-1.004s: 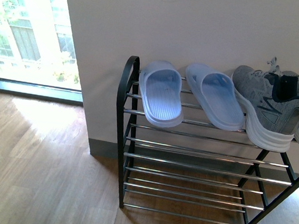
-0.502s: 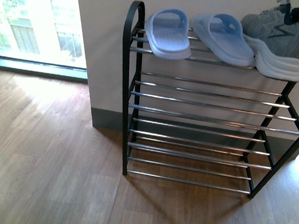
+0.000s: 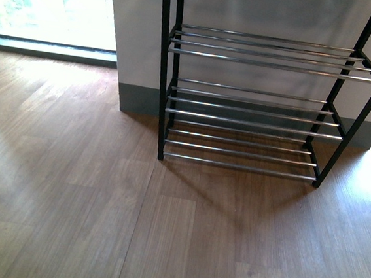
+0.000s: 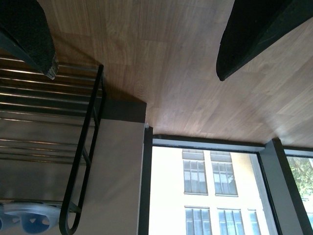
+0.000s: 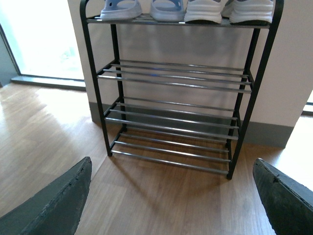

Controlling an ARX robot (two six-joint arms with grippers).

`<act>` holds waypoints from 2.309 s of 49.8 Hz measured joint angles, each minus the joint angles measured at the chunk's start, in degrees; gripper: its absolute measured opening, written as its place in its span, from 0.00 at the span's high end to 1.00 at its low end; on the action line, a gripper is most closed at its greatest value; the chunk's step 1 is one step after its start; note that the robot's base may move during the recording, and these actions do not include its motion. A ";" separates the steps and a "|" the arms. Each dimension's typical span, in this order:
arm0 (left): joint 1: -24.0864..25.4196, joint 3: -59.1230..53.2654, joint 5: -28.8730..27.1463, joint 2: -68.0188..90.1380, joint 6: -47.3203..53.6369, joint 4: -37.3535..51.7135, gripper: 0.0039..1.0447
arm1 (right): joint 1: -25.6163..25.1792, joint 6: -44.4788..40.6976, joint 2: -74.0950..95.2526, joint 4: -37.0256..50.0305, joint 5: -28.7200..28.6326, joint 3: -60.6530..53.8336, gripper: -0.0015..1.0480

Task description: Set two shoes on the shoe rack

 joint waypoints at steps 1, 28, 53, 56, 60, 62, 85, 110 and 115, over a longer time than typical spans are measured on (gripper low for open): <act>0.00 0.00 0.00 0.02 0.00 0.00 0.09 | 0.00 -0.02 0.00 0.00 0.00 0.00 0.09; 0.00 0.00 0.02 0.02 0.00 0.00 0.09 | 0.00 0.00 0.00 0.00 0.02 0.00 0.09; 0.00 0.00 0.04 0.00 0.00 0.00 0.09 | 0.04 0.02 0.02 0.00 0.07 0.00 0.09; 0.00 0.00 0.02 0.00 0.00 0.02 0.09 | 0.04 0.02 0.00 0.00 0.04 0.00 0.09; 0.00 0.00 0.00 0.00 0.00 0.00 0.09 | 0.02 0.02 0.04 0.00 -0.07 0.00 0.09; 0.00 0.00 -0.07 0.00 0.00 0.00 0.09 | 0.02 0.02 0.04 0.00 -0.07 0.00 0.09; 0.00 0.00 0.00 0.00 0.00 0.00 0.09 | 0.02 0.02 0.00 0.00 -0.02 0.00 0.09; 0.00 0.00 0.00 0.00 0.00 0.00 0.09 | 0.02 0.02 0.02 0.00 0.00 0.00 0.09; 0.00 0.00 0.00 0.00 0.00 0.00 0.09 | 0.02 0.02 0.02 0.00 0.00 0.00 0.09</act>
